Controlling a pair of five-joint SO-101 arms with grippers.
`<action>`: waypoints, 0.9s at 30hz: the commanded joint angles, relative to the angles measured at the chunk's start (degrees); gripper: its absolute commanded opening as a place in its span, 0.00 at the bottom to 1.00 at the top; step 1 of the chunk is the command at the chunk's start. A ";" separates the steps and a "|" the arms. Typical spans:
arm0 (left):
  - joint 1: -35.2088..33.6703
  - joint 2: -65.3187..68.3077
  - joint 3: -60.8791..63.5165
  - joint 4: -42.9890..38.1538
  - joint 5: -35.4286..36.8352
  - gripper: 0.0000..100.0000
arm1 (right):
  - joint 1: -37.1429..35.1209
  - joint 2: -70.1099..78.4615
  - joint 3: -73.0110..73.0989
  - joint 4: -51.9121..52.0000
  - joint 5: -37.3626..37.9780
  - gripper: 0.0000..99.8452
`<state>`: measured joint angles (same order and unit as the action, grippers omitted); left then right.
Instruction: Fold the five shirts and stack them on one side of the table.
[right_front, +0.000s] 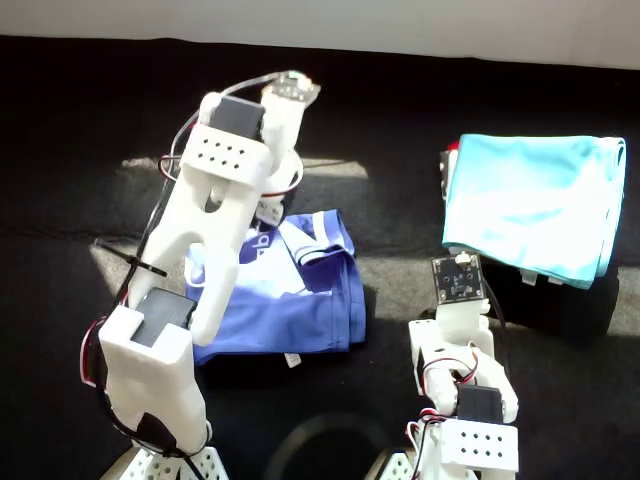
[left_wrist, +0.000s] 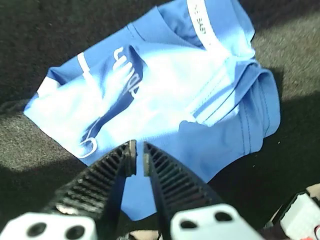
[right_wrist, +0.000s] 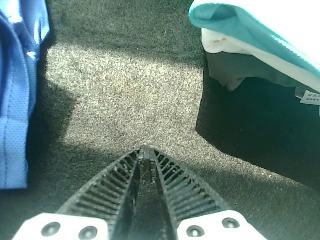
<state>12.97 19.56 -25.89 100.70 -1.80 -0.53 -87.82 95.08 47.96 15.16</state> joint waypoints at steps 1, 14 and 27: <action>0.92 1.19 4.00 -0.88 -1.23 0.01 | 0.40 -0.48 6.55 -0.31 -0.53 0.01; 8.66 11.30 5.05 -11.25 2.02 0.01 | 0.40 -0.48 6.55 -0.40 -0.53 0.01; 6.73 13.05 5.05 -29.89 10.64 0.01 | 0.40 -0.48 6.55 -0.48 -0.53 0.01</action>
<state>20.97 32.13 -20.00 74.07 8.31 -0.53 -87.82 95.08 47.96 15.16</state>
